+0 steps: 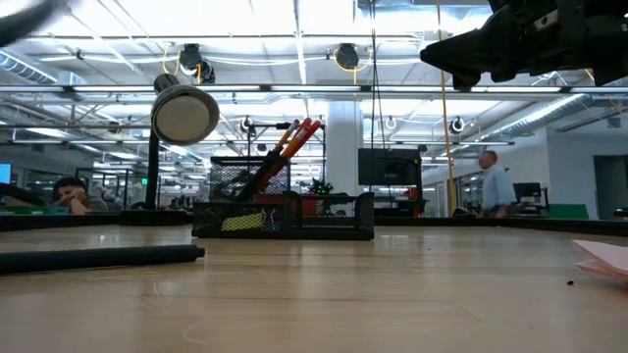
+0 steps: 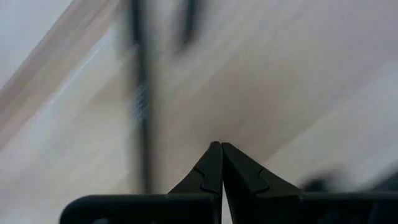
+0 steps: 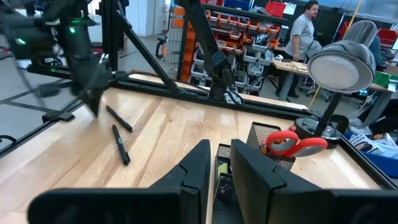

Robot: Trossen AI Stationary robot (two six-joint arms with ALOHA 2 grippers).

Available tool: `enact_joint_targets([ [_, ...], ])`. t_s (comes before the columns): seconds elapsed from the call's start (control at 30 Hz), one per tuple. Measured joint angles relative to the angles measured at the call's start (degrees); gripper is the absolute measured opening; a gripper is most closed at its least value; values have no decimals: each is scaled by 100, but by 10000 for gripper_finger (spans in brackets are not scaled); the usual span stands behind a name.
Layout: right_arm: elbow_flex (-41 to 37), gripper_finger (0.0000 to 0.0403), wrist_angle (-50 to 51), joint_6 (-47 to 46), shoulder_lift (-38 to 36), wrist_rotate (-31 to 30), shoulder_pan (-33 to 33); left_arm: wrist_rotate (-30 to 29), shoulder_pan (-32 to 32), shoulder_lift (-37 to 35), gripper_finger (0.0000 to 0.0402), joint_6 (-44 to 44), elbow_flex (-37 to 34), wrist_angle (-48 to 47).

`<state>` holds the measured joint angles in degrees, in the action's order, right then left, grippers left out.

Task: Pick and place office supplies into organizer
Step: Put the black pen into the black desk organizer

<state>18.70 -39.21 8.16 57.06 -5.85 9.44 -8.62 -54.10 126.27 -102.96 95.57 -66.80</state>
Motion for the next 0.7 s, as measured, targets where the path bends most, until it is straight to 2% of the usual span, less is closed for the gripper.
enact_joint_targets([
  [0.1,0,59,-46,0,0,-4,-10,-206,262,-213,10,667,289,-26],
  [0.23,0,59,-47,0,0,-4,-10,-180,523,-265,10,1479,693,-279],
  [0.43,0,59,-45,0,0,-6,-10,476,953,-283,18,1587,859,-1488],
  [0.57,0,59,-45,-1,0,-6,-7,669,1085,-285,56,1619,715,-1770],
  [0.7,0,59,-43,0,0,-6,-7,867,1200,-286,119,1624,517,-1681],
])
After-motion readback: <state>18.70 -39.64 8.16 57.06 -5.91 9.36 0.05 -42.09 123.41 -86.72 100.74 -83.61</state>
